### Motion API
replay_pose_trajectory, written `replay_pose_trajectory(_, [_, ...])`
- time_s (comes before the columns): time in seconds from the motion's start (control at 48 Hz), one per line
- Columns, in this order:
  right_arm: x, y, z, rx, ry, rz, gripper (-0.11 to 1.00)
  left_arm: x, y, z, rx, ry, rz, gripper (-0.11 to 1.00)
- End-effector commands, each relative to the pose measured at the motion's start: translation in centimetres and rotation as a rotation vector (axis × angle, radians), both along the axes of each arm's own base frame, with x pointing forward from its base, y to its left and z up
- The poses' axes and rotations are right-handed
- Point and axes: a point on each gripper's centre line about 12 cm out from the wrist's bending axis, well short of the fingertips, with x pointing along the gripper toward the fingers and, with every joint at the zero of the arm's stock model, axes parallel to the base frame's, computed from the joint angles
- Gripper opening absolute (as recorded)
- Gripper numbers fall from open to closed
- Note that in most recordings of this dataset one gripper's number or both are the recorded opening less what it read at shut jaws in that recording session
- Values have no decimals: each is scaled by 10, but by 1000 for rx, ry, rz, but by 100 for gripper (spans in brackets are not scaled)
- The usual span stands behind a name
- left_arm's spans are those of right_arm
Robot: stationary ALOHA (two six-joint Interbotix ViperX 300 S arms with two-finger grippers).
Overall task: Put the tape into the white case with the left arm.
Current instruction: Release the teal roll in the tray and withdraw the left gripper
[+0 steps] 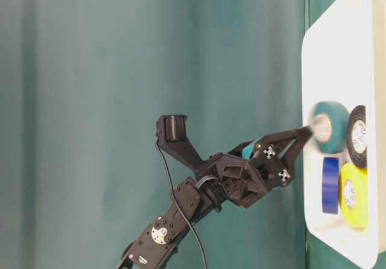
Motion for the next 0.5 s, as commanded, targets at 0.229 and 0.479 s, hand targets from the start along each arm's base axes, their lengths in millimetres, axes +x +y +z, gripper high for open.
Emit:
replay_pose_trajectory(0.229, [0, 0, -1, -5, 4, 3, -9, -9, -15, 37, 24, -77, -15, 91])
replay_pose_trajectory(0.479, [0, 0, -1, -5, 4, 3, -9, -17, -67, 59, 51, -173, -119, 91])
